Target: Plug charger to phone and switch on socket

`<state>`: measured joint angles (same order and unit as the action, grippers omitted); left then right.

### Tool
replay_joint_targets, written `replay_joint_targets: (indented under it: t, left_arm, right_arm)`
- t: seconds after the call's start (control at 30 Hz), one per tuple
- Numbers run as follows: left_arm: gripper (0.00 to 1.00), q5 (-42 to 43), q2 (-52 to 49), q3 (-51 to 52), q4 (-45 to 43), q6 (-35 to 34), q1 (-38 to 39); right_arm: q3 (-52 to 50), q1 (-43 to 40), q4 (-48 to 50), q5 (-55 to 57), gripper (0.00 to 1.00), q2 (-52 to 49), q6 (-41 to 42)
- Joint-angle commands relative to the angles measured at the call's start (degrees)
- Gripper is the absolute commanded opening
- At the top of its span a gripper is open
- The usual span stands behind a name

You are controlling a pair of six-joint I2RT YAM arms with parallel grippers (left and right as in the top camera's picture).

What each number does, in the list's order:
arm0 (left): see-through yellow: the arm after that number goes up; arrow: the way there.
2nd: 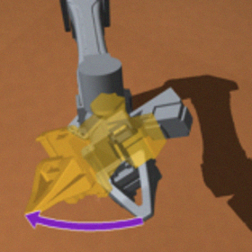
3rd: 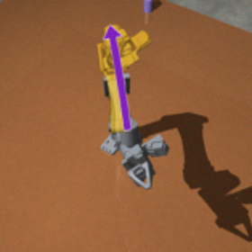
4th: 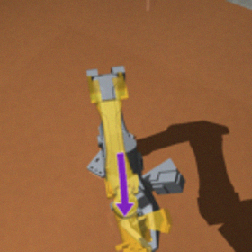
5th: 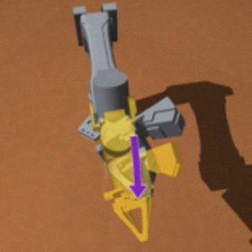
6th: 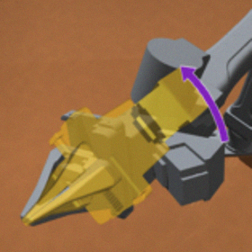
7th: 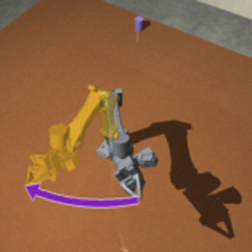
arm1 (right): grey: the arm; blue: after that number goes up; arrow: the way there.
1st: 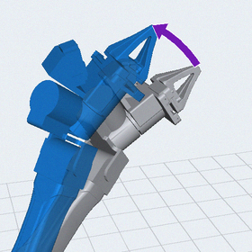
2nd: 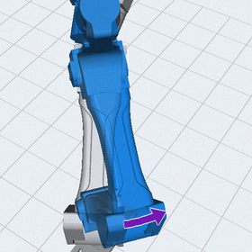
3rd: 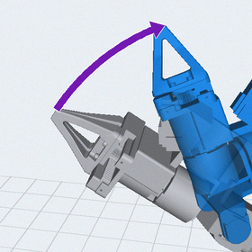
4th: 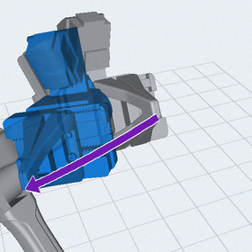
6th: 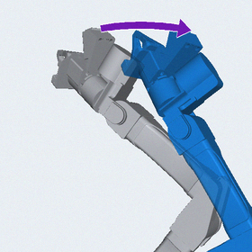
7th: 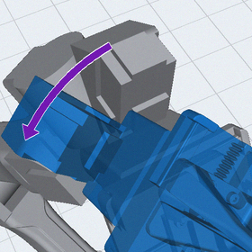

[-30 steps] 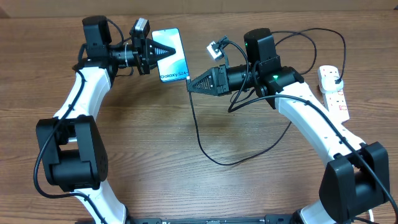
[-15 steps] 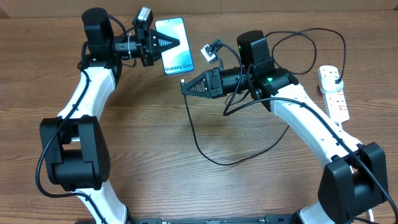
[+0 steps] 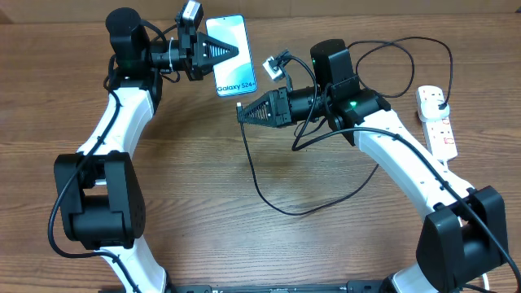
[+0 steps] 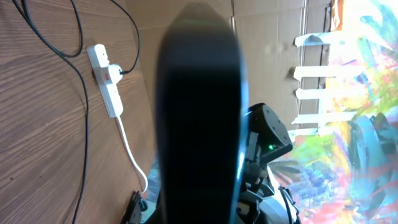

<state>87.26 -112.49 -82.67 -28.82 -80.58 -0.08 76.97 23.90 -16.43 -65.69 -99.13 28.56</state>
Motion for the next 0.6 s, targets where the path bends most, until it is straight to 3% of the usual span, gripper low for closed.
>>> replay_joint_targets:
  t: [0.0,0.57]
  left_arm:
    - [0.04,1.9,2.0,-1.2,-0.6,1.5,0.3]
    - [0.04,2.8,2.0,-1.2,-0.6,1.3,1.2]
  right_arm:
    - [-0.1,0.1,1.6,0.1,0.04,0.0,0.2]
    - [-0.1,0.1,2.9,2.3,0.04,0.0,1.5]
